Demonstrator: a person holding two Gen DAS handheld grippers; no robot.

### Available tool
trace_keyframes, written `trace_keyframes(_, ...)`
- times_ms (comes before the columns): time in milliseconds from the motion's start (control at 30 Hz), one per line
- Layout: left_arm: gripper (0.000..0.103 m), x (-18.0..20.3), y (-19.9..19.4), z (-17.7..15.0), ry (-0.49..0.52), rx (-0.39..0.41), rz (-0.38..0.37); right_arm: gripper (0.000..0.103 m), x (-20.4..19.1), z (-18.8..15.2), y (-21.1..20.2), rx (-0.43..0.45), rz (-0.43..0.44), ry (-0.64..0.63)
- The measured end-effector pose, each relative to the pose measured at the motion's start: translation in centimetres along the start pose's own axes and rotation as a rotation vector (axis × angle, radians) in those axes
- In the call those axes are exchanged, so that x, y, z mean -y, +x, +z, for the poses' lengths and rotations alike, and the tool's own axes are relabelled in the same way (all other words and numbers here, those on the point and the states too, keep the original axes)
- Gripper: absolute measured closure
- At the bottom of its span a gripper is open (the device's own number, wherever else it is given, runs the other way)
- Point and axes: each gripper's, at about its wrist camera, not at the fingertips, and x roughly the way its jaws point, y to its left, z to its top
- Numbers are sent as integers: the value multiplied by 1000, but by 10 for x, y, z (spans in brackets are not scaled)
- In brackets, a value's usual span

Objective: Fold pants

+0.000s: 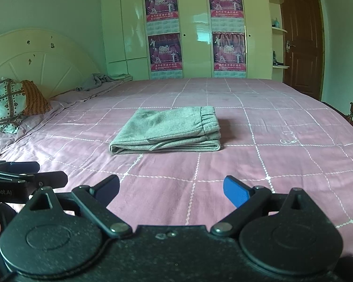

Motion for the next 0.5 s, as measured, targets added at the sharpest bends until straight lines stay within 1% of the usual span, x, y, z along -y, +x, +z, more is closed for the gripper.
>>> trace_keyframes(500,0,-3,4,-2,3,-5,2,8,2,0,0,-3,-1,1)
